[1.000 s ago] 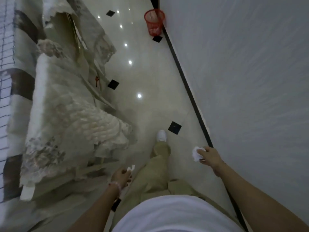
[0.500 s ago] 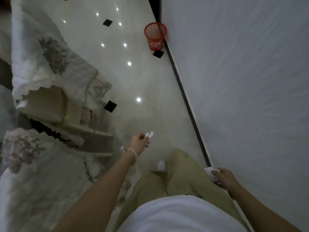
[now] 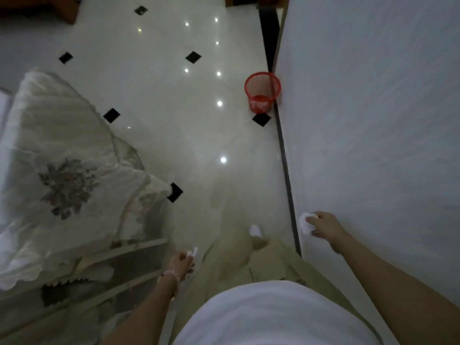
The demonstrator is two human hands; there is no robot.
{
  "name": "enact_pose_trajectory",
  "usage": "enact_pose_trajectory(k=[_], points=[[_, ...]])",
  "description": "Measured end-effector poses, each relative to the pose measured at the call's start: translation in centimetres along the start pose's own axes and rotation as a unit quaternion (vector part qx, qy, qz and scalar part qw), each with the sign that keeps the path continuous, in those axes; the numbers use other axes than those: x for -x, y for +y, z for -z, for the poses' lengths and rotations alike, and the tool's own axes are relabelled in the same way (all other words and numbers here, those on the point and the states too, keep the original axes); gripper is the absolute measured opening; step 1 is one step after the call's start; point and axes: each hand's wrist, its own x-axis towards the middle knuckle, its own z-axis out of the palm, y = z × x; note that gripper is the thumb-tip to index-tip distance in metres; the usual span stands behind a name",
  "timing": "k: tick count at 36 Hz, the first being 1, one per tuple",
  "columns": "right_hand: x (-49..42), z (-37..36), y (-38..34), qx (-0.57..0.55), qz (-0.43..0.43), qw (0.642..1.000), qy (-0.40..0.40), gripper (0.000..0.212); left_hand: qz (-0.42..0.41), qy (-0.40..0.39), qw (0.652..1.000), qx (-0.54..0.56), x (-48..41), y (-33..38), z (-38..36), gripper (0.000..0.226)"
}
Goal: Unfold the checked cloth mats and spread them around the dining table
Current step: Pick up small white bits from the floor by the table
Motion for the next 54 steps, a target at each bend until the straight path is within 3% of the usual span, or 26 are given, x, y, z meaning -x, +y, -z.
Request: enact_pose_trajectory(k=[5,11,13,16,19,24,29,32,43,48,54], points=[[-6.6,0.7,-9.9,0.0,0.057,0.998,-0.021,0.014,0.009,0.04,0.999,0.031,-2.8,4.3,0.8,0.027],[-12.8,1.0,-16.7,-0.022,0.038,0.999,-0.024,0.012,0.013,0.043,0.998,0.036,-8.7,12.7,1.1,0.028],[-14.8,1.3,-17.9,-0.019,0.018,0.999,-0.019,0.019,-0.001,0.029,0.999,0.033,-11.3,16.8,1.4,0.029],[-17.6,2.1,-19.2,-0.012,-0.019,1.0,-0.01,0.011,-0.023,0.018,0.999,0.029,-15.6,24.0,2.1,0.03],[-19.9,3.3,-20.6,-0.001,-0.053,0.999,0.007,0.024,-0.047,-0.002,0.999,0.012,-19.5,32.0,2.8,0.024],[-23.4,4.8,-24.7,-0.008,-0.085,0.995,0.042,0.03,-0.101,-0.021,0.994,-0.02,-23.9,45.7,3.6,0.023],[-27.6,4.7,-30.8,-0.054,-0.088,0.994,0.046,0.013,-0.139,-0.045,0.989,-0.008,-26.5,56.8,2.7,0.024],[-31.0,4.6,-34.4,-0.074,-0.074,0.994,0.039,0.016,-0.134,-0.052,0.99,0.01,-28.7,61.3,1.2,0.023],[-47.2,3.2,-44.3,-0.177,-0.075,0.981,0.042,0.008,-0.05,-0.106,0.992,0.044,-39.7,69.1,-8.1,0.004],[-57.4,0.8,-44.5,-0.22,-0.091,0.969,0.061,0.012,-0.048,-0.112,0.99,0.072,-47.9,70.3,-13.5,0.009],[-68.5,-2.6,-43.3,-0.264,-0.117,0.955,0.062,0.024,0.047,-0.112,0.984,0.133,-57.1,70.2,-19.1,0.01]])
